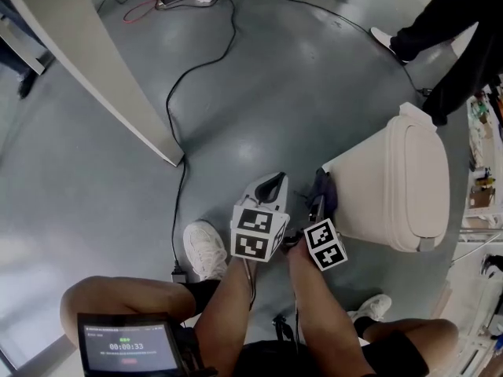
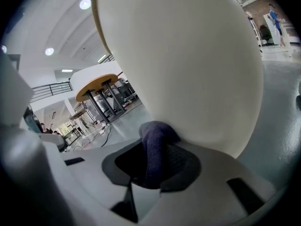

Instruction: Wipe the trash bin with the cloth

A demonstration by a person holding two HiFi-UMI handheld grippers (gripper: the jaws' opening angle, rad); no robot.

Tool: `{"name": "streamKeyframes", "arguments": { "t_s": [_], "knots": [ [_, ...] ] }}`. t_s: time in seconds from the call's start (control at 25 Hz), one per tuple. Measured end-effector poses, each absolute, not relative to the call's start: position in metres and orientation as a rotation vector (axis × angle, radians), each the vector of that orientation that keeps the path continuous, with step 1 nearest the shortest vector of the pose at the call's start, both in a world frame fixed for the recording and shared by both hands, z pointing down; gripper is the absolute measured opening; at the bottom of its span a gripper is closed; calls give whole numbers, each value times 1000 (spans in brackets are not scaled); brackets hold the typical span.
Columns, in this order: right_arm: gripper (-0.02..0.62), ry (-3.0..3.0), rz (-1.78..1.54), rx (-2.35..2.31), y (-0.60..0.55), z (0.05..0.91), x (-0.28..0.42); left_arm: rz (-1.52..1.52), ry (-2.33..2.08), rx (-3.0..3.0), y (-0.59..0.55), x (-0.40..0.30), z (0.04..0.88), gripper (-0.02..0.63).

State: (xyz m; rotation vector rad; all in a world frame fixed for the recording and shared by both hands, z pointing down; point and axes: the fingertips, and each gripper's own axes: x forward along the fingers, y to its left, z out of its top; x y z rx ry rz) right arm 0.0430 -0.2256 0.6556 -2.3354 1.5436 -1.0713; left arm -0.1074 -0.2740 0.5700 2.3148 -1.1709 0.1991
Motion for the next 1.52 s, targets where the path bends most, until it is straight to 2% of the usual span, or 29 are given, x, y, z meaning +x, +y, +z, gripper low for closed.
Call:
{"name": "streamKeyframes", "arguments": {
  "t_s": [0.16,0.56,0.8,1.16,1.52],
  "knots": [
    [94,1505,-1107,-2263,-230,640,35,209,-1172,2315,-273,-108,571,0],
    [94,1564,-809,-2135,-263,530,17,147,-1196,2291,-279,-121,566,0],
    [94,1523,-692,-2107,-275,490,37,107,-1221,2294,-285,-129,560,0],
    [94,1470,-695,-2165,-287,493,54,132,-1291,2314,-292,-150,548,0],
    [94,1422,-834,-2268,-289,571,56,177,-1335,2313,-298,-160,554,0]
  ]
}}
